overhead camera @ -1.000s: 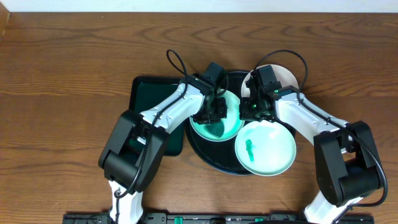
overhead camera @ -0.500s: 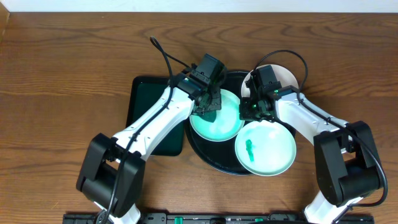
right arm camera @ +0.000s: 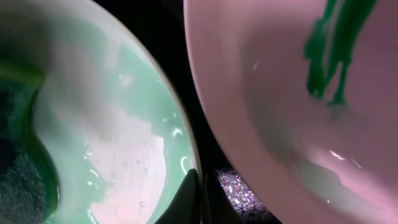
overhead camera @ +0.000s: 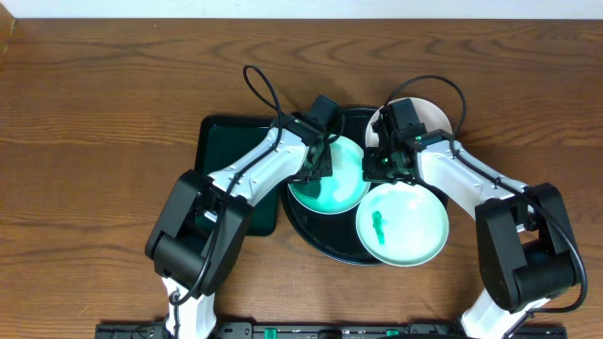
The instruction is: Clean dirty plates on tray and stack at the side
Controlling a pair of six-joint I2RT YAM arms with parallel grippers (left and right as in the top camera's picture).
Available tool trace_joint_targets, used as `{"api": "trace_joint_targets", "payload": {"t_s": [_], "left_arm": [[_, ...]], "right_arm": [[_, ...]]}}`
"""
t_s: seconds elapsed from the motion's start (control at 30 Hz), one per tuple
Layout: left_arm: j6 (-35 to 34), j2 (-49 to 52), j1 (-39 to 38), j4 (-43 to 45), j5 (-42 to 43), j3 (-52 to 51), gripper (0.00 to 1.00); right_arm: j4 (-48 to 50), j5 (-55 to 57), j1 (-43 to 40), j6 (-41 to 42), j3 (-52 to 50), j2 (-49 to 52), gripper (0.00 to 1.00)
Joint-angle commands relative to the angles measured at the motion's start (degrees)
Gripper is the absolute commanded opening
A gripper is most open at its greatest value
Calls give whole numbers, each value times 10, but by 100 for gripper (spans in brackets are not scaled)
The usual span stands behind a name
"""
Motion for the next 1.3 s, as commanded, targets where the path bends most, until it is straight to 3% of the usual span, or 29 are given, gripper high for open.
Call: {"api": "trace_joint_targets", "payload": {"t_s": [0.0, 0.4, 1.27], "left_arm": [[-7, 27, -8, -9, 47, -8, 7], [-7, 28, -51, -9, 47, -9, 8], [-8, 28, -60, -6, 78, -9, 7]], "right_arm": [[3, -6, 5, -3, -3, 1, 1], [0, -6, 5, -3, -3, 1, 1], [1, -6, 5, -3, -3, 1, 1]]}}
